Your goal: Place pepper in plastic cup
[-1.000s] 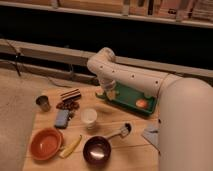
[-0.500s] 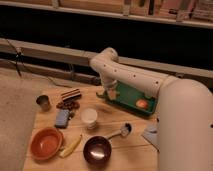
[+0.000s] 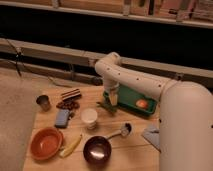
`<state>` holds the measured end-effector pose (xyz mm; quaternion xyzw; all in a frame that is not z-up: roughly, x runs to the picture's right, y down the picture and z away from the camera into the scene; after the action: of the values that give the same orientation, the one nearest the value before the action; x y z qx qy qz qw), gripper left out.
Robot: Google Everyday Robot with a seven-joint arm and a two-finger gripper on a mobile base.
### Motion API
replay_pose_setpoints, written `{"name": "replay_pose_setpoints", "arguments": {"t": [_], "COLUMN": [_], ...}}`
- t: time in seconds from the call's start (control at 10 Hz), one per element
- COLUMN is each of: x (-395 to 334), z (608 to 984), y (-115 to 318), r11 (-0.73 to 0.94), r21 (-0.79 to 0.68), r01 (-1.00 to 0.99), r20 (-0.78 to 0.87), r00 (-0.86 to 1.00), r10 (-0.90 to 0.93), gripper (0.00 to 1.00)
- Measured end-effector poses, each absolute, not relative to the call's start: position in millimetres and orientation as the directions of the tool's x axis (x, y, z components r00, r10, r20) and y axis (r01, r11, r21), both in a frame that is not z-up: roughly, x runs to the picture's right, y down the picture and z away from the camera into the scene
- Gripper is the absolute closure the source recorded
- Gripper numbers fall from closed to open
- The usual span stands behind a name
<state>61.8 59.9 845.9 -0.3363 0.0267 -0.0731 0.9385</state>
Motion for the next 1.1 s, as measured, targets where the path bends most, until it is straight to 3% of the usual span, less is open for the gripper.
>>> {"name": "replay_pose_setpoints", "arguments": {"t": [0.2, 0.4, 0.5, 0.7, 1.1], "x": [59.2, 75.6, 83.3, 84.0, 25.8], "z": [837.4, 831.1, 829.9, 830.6, 821.7], "y": [51.4, 47.3, 46.1, 47.7, 60.1], "r11": [0.774, 0.766, 0.760, 0.742, 0.686], "r21": [-0.623, -0.637, -0.644, -0.661, -0.690], "r01": [0.111, 0.082, 0.090, 0.111, 0.229], "r20": [-0.020, -0.063, -0.060, -0.045, 0.051], "r00": [0.987, 0.986, 0.984, 0.981, 0.962], "r10": [-0.158, -0.157, -0.167, -0.187, -0.270], "gripper": [0.33, 0.40, 0.37, 0.22, 0.20]}}
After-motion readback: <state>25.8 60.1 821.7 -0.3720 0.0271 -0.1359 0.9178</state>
